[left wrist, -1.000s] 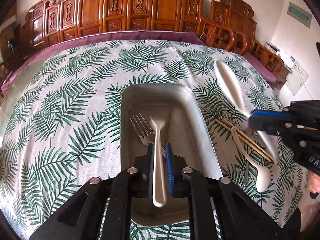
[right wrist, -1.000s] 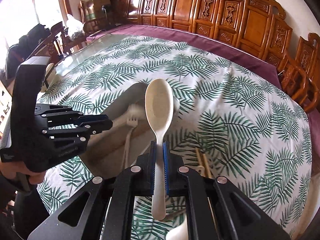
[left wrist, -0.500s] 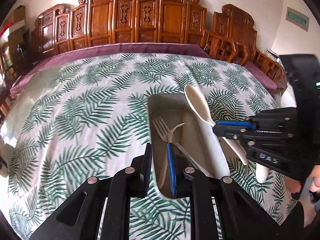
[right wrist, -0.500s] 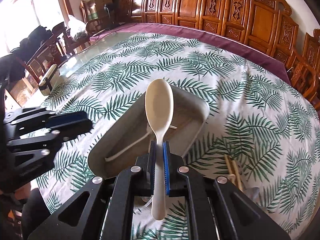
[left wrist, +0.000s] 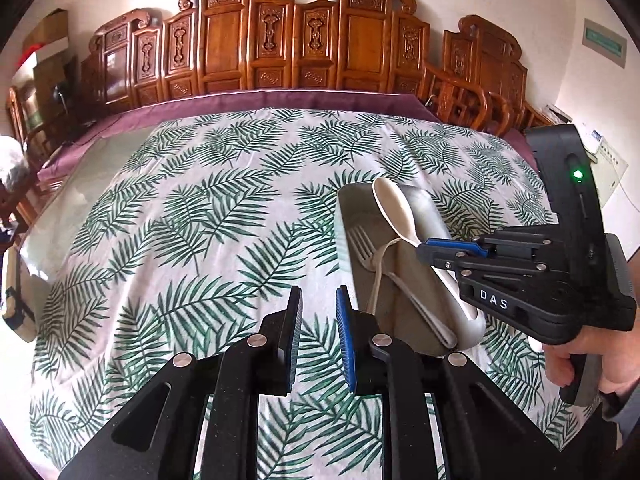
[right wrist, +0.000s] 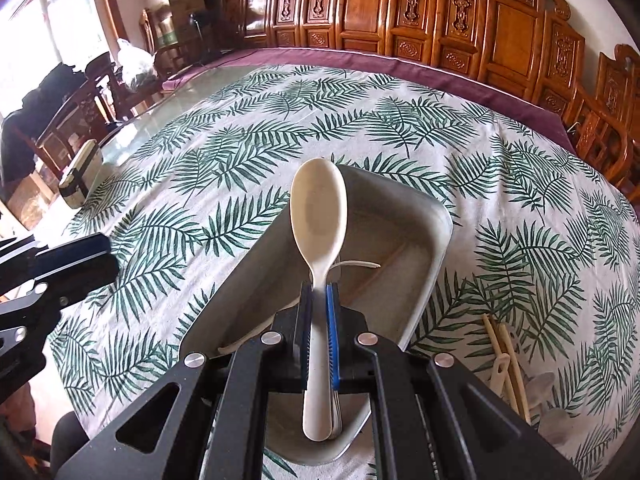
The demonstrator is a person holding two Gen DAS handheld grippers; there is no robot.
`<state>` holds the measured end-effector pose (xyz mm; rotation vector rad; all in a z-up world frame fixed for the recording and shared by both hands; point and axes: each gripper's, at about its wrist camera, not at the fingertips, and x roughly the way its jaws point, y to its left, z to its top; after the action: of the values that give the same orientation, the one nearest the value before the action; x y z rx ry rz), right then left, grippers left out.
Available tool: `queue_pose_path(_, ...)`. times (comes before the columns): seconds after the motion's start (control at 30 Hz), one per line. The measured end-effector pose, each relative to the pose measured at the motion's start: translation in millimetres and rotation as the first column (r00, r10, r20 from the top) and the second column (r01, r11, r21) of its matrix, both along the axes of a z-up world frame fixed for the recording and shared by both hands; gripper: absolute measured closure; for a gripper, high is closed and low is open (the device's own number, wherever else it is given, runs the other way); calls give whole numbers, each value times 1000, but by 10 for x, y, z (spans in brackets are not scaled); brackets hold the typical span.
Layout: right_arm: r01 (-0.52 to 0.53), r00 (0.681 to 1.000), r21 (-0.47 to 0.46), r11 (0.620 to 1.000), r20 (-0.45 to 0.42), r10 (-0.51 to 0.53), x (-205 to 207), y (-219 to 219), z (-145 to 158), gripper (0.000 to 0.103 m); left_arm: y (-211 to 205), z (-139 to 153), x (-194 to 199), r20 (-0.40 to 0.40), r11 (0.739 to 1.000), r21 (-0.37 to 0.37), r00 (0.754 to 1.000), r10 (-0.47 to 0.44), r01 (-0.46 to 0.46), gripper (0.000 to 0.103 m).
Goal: Organize utensils
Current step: 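Lower the white plastic spoon into the grey tray with the right tool, then grasp the white plastic ladle by its handle with the right tool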
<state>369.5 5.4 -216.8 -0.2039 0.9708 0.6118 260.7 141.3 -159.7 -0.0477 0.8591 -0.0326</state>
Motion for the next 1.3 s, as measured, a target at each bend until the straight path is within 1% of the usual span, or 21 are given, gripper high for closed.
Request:
queue_pose_path(0.43, 7, 1000, -22, 1000, -16, -8, -4, 14, -123, 94, -5, -69, -148, 7, 1000, -7, 1000, 2, -2, 87)
queue_pose_path(0.57, -5, 1000, -31, 1000, -27, 4, -35, 48, -184, 93, 50, -151, -157, -6, 1000, -8, 1000, 15, -15, 84)
queue_pose_path(0.6, -8, 1000, -28, 1000, -26, 8, -50, 51, -182, 93, 70, -175, -153, -11, 1000, -13, 1000, 20, -20, 82)
queue_pose_path(0.7, -21, 999, -15, 1000, -25, 21, -87, 17, -142, 93, 99, -224, -151, -22, 1000, -17, 999, 24, -24, 82)
queue_pose_path(0.73, -26, 1000, -12, 1000, -17, 25, -103, -5, -112, 90, 99, -230, -155, -22, 1000, -14, 999, 23, -24, 82)
queue_pose_path(0.77, -25, 1000, -6, 1000, -2, 25, -125, -53, -58, 86, 101, -236, -163, -22, 1000, -14, 1000, 22, -22, 82)
queue_pose_path(0.83, -26, 1000, 27, 999, 10, 26, -160, -177, 51, 86, 84, -237, -172, -22, 1000, -14, 1000, 17, -18, 82)
queue_pose_path(0.97, -3, 1000, 61, 998, 31, 1, -191, -510, 250, 86, -22, -212, -209, -15, 1000, -8, 1000, -7, 7, 81)
queue_pose_path(1.03, 11, 999, 55, 998, 48, -13, -207, -746, 339, 86, -101, -187, -231, -10, 1000, -7, 1000, -27, 26, 79)
queue_pose_path(1.07, 17, 998, 47, 999, 58, -20, -215, -871, 370, 86, -131, -173, -235, -8, 999, -6, 999, -34, 34, 75)
queue_pose_path(1.13, 27, 997, 29, 999, 67, -29, -220, -1043, 395, 85, -220, -134, -265, 1, 998, -6, 998, -57, 57, 72)
queue_pose_path(1.23, 45, 996, -5, 999, 72, -44, -242, -1370, 355, 78, -327, -97, -295, 4, 997, -9, 997, -82, 82, 70)
queue_pose_path(1.27, 50, 997, -15, 999, 66, -49, -244, -1463, 308, 76, -374, -84, -305, 6, 996, -10, 996, -92, 92, 67)
queue_pose_path(1.3, 59, 997, -27, 998, 57, -57, -239, -1531, 258, 76, -418, -74, -316, 7, 995, -9, 995, -101, 101, 60)
